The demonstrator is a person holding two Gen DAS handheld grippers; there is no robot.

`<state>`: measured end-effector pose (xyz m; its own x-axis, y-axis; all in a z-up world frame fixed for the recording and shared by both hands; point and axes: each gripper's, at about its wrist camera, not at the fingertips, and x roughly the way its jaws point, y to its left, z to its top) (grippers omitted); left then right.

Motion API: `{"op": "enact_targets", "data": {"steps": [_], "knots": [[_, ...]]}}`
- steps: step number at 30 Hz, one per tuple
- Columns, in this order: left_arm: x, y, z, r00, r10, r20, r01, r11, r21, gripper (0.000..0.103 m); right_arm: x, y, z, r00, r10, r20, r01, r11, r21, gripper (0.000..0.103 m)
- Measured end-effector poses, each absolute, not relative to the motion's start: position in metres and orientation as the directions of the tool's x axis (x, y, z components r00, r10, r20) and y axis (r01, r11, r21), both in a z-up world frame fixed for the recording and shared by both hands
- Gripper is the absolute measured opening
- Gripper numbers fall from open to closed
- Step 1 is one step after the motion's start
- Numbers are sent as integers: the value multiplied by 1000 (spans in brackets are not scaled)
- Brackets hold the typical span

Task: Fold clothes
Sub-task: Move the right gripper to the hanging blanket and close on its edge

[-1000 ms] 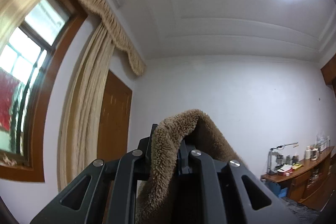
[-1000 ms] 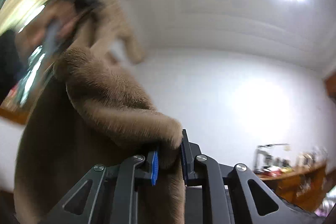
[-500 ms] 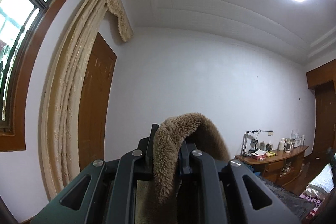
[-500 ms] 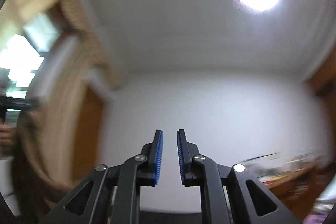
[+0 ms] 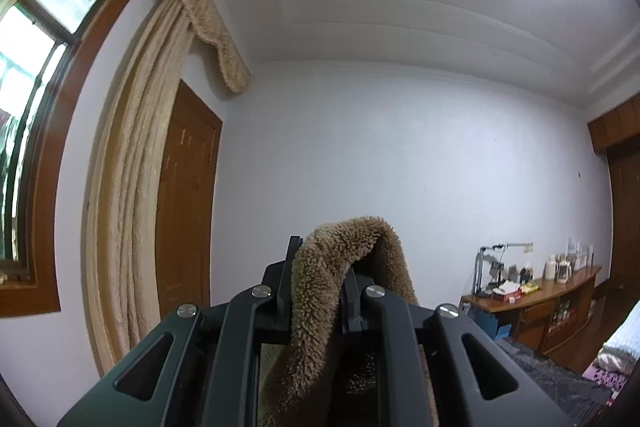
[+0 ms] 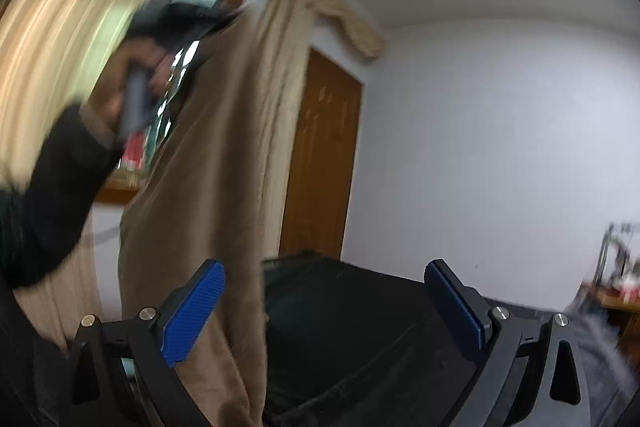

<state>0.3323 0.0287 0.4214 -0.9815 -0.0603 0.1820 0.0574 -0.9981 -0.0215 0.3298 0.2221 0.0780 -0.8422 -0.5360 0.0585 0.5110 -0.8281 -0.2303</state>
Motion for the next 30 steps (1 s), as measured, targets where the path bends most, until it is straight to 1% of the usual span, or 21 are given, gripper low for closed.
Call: {"op": "enact_targets", "data": {"steps": [3,5,8,11,13,14,19,20,23,25,29,30], "knots": [[318,60,434,-982,-63,176,71,-997,36,17,327,199,60,-834,-551,7,528,-803,-276,102],[308,80,441,-983,-67,174,80,-994,68,17,334,193,55,-829,-560,10,534,-797,-282,102],[294,102,447,-986,-60,157,73,-994,79,17,345,179,50,-809,-588,2,556,-765,-325,102],[288,111,449,-989,-47,142,57,-996,62,17,344,149,36,-811,-579,-84,556,-718,-418,102],[289,111,448,-988,-49,144,59,-996,68,17,330,135,22,-854,-502,-136,503,-728,-466,102],[291,111,447,-987,-56,150,68,-995,77,17,321,145,23,-873,-468,-135,477,-766,-430,102],[293,96,437,-974,-133,185,153,-983,97,17,268,218,38,-947,-294,-126,311,-939,-144,102],[291,91,435,-974,-138,177,156,-984,89,17,258,232,41,-957,-258,-132,270,-959,-85,102],[275,81,426,-984,-132,116,140,-988,69,17,226,276,50,-976,-150,-160,136,-986,94,102],[265,80,420,-988,-128,87,134,-989,68,17,219,258,43,-965,-197,-171,188,-980,68,102],[253,79,413,-993,-106,51,108,-992,58,17,233,271,19,-880,-439,-183,433,-899,72,102],[253,79,412,-993,-105,49,107,-993,56,17,232,266,16,-864,-466,-192,462,-884,66,102]]}}
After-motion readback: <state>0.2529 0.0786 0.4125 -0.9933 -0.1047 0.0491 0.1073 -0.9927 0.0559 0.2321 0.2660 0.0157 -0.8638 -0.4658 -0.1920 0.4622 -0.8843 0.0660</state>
